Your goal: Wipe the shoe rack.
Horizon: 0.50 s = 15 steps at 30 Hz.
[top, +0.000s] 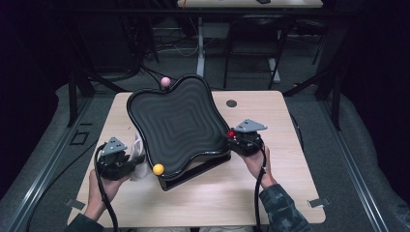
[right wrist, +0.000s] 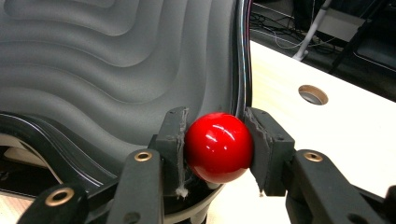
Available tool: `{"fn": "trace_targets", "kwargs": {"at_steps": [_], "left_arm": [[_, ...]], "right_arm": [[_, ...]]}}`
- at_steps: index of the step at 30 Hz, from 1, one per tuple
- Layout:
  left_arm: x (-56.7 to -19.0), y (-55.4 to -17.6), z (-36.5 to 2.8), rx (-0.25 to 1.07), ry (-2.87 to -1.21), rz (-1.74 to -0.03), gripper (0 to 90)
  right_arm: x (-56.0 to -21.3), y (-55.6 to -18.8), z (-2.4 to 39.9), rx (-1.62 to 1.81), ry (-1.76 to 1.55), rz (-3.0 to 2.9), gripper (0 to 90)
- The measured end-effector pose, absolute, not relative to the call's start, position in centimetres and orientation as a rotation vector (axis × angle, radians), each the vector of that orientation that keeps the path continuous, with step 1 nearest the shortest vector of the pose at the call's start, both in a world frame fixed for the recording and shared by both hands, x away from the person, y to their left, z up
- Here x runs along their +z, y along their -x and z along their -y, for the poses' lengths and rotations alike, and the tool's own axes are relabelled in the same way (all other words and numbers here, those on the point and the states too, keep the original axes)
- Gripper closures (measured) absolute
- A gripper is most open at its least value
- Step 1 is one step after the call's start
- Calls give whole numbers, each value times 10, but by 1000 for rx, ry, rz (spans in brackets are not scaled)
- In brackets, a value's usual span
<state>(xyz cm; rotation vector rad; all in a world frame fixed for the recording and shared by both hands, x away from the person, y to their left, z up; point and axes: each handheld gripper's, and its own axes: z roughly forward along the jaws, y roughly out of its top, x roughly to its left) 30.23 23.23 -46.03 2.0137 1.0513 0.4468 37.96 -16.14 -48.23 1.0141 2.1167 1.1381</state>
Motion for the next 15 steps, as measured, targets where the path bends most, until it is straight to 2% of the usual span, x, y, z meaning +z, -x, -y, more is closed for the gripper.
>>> {"fn": "trace_targets", "kwargs": {"at_steps": [15], "left_arm": [[-472,-281,-228,412,-1983,-1027,831]], "right_arm": [[-483,-379,161,1137,-1012,-2116,600]]}}
